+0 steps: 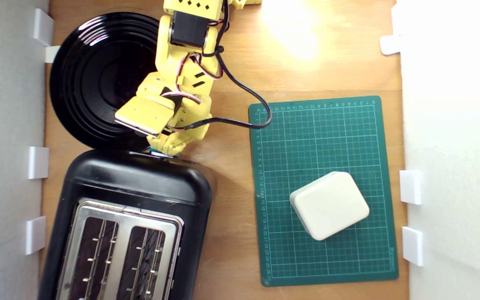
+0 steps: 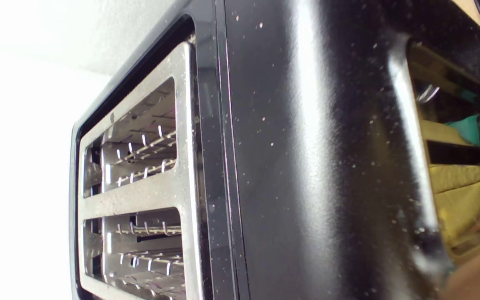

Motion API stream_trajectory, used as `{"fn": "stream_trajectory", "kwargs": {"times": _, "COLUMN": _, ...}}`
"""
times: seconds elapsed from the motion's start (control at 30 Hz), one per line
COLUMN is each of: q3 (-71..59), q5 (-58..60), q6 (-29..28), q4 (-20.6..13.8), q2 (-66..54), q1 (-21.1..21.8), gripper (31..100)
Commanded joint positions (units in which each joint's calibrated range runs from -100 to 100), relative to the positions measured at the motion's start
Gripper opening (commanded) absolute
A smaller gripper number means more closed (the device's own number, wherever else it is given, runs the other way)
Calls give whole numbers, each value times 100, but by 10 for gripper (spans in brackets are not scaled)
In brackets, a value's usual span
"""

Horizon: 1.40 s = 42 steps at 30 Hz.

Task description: Start toaster

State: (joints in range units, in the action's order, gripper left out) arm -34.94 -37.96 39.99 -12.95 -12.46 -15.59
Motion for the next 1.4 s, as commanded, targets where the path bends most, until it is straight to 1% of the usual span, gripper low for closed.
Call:
{"fn": "stream_trajectory", "kwargs": {"times": 0.0, "q3": 136, "q5": -149, "q6": 50, "q4": -56, "q2": -344, "q1": -5, "gripper": 314}}
{"fn": "stream_trajectory", "kwargs": {"times": 0.37, "q3": 609, "q5": -149, "q6": 40, "q4": -28, "q2": -935, "q1": -5, "gripper": 314}}
{"fn": "stream_trajectory", "kwargs": {"times": 0.67, "q3": 527, "q5": -149, "q6": 29, "q4": -18, "q2": -1968, "q1": 3, "gripper": 314}}
{"fn": "stream_trajectory", "kwargs": {"times": 0.73, "q3": 427, "q5": -157, "q6": 24, "q4": -18, "q2": -2317, "q1": 75, "gripper": 314}}
{"fn": "stream_trajectory", "kwargs": {"times": 0.93, "q3": -491, "q5": -149, "q6": 24, "q4": -18, "q2": -3550, "q1": 456, "gripper": 314}}
{"fn": "stream_trajectory", "kwargs": {"times": 1.03, "q3": -1154, "q5": -149, "q6": 14, "q4": -18, "q2": -4266, "q1": 686, "gripper": 314}}
{"fn": "stream_trajectory", "kwargs": {"times": 1.07, "q3": -1572, "q5": -149, "q6": 14, "q4": -18, "q2": -4690, "q1": 789, "gripper": 314}}
{"fn": "stream_trajectory", "kwargs": {"times": 1.13, "q3": -2035, "q5": -149, "q6": -60, "q4": 1, "q2": -5165, "q1": 868, "gripper": 314}}
{"fn": "stream_trajectory", "kwargs": {"times": 1.2, "q3": -2462, "q5": -149, "q6": -96, "q4": 160, "q2": -5631, "q1": 948, "gripper": 314}}
{"fn": "stream_trajectory", "kwargs": {"times": 1.37, "q3": -3562, "q5": -149, "q6": -123, "q4": 685, "q2": -6639, "q1": 1019, "gripper": 314}}
